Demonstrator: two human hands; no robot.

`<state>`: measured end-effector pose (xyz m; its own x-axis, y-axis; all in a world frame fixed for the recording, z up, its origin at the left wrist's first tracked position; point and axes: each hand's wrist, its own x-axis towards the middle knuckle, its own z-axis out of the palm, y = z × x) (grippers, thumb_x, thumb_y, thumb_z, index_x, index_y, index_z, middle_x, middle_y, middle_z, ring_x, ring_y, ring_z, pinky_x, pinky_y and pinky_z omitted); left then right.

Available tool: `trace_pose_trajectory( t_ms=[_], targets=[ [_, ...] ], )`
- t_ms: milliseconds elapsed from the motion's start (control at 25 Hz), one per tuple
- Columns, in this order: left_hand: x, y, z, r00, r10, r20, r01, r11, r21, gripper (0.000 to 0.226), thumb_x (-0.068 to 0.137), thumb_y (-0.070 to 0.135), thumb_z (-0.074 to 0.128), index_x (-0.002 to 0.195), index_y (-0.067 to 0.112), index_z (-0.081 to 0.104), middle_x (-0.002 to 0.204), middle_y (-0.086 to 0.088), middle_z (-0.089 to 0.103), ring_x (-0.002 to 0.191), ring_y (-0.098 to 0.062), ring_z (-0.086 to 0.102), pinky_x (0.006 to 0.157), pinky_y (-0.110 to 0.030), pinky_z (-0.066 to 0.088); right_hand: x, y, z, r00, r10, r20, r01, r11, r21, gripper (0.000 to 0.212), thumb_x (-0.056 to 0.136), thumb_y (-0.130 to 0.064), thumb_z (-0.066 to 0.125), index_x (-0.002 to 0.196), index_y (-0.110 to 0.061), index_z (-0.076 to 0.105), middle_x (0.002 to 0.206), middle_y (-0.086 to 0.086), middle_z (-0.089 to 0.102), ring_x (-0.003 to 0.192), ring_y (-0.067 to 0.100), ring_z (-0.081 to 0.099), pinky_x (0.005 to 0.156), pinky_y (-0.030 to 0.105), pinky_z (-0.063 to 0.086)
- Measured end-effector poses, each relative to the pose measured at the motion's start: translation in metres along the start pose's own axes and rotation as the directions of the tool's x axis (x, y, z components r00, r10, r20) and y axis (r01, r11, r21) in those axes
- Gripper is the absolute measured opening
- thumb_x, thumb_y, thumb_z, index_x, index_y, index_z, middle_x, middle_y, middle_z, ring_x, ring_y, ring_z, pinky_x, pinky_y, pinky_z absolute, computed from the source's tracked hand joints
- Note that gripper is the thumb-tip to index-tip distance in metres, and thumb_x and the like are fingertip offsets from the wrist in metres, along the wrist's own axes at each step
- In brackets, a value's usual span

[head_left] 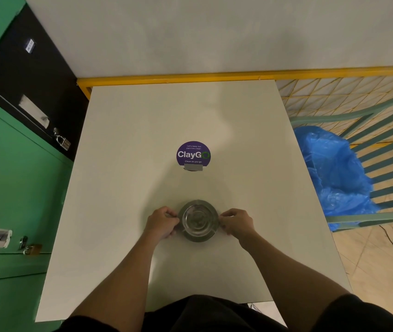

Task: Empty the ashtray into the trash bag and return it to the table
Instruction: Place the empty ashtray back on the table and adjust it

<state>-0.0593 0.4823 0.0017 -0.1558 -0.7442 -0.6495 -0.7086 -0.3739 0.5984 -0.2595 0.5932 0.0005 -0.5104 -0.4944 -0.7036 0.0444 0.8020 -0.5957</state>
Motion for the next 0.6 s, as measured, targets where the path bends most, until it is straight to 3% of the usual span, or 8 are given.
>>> trace_pose_trajectory(
  t_ms=[600],
  targets=[
    [0.017,0.015,-0.003,0.999,0.033,0.009,-0.033,0.999,0.023,0.010,0.080,0.008,0.071,0.083,0.016,0.067,0.070,-0.013,0.072,0.045,-0.019,0.063,0.046,-0.026,0.050,0.015,-0.023,0.002,1.000,0.015,0.005,-0.015,1.000,-0.006,0.007,0.076,-0.018,0.080,0.074,-0.021,0.075,0.080,0.003,0.072,0.071,0.017,0.063,0.050,0.022,0.046]
  ],
)
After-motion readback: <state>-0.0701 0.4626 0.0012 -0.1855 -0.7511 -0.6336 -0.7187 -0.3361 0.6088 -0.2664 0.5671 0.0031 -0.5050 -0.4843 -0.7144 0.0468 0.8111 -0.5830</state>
